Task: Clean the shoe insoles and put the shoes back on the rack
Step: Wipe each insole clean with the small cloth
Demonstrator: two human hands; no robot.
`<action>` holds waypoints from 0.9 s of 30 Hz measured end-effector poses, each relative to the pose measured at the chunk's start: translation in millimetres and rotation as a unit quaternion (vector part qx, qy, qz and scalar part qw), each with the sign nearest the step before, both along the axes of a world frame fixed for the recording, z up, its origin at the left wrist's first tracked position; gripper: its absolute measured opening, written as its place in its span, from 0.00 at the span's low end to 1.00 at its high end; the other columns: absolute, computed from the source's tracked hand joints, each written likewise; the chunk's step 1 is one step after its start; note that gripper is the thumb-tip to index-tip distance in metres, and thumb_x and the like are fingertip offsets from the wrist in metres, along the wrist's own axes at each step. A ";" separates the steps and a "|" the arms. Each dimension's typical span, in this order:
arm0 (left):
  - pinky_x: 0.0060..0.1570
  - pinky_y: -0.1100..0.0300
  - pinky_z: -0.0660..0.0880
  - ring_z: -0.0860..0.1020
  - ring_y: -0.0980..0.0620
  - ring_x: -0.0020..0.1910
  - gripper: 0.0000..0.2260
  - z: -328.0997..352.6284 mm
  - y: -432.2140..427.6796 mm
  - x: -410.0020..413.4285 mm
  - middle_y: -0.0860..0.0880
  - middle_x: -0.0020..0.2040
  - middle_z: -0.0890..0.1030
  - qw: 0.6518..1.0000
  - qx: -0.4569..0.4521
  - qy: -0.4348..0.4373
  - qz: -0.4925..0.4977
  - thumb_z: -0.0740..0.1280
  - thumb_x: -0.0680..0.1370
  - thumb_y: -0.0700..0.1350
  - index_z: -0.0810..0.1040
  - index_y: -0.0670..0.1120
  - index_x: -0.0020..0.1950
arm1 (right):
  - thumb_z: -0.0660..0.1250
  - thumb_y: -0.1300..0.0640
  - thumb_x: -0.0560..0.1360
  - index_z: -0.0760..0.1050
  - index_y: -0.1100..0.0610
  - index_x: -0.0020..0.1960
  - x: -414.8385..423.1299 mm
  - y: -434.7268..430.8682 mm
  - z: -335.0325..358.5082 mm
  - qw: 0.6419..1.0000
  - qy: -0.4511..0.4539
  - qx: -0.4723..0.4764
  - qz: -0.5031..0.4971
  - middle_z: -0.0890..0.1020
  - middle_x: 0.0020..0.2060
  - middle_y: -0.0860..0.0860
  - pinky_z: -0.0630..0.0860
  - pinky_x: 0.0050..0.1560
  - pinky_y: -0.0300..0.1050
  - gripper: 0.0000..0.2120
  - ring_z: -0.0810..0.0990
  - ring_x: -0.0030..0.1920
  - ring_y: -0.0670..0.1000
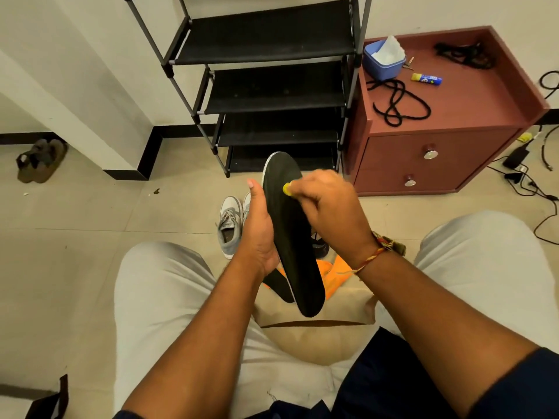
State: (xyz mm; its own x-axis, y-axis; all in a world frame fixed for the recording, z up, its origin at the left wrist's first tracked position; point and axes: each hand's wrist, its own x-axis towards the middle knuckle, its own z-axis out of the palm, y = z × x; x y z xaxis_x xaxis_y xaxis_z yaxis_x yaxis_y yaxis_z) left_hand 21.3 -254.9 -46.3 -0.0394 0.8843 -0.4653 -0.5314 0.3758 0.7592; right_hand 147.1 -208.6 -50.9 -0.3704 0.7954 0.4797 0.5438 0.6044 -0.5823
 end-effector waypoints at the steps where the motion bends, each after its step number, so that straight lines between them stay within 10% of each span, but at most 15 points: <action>1: 0.70 0.40 0.70 0.80 0.42 0.64 0.41 -0.4 1.7 -2.8 0.39 0.63 0.82 1.000 0.001 0.002 0.024 0.46 0.75 0.75 0.80 0.47 0.66 | 0.68 0.62 0.77 0.84 0.58 0.52 -4.3 -4.1 -3.0 0.999 -0.013 -0.024 0.022 0.84 0.47 0.53 0.78 0.52 0.51 0.07 0.81 0.49 0.54; 10: 0.68 0.42 0.74 0.79 0.38 0.64 0.41 -0.9 9.3 -20.4 0.42 0.64 0.82 0.991 0.029 -0.020 0.131 0.45 0.77 0.75 0.78 0.46 0.68 | 0.72 0.59 0.76 0.85 0.55 0.51 -9.6 -19.7 -6.2 0.984 -0.037 -0.109 0.134 0.84 0.46 0.49 0.79 0.54 0.43 0.05 0.81 0.48 0.46; 20: 0.58 0.46 0.80 0.86 0.46 0.52 0.38 7.6 -3.6 6.0 0.44 0.54 0.86 1.000 -0.011 0.009 -0.009 0.42 0.78 0.73 0.89 0.56 0.48 | 0.67 0.61 0.79 0.83 0.60 0.53 3.8 2.8 -2.8 0.997 0.006 0.045 -0.066 0.83 0.46 0.54 0.77 0.48 0.52 0.07 0.79 0.48 0.55; 27: 0.68 0.44 0.74 0.81 0.43 0.60 0.42 4.6 6.8 -12.7 0.42 0.64 0.82 0.986 0.016 -0.040 0.161 0.43 0.77 0.75 0.81 0.45 0.64 | 0.72 0.59 0.76 0.85 0.55 0.50 -11.2 -14.8 -12.6 0.991 0.012 -0.112 0.066 0.84 0.45 0.48 0.77 0.52 0.43 0.05 0.80 0.48 0.46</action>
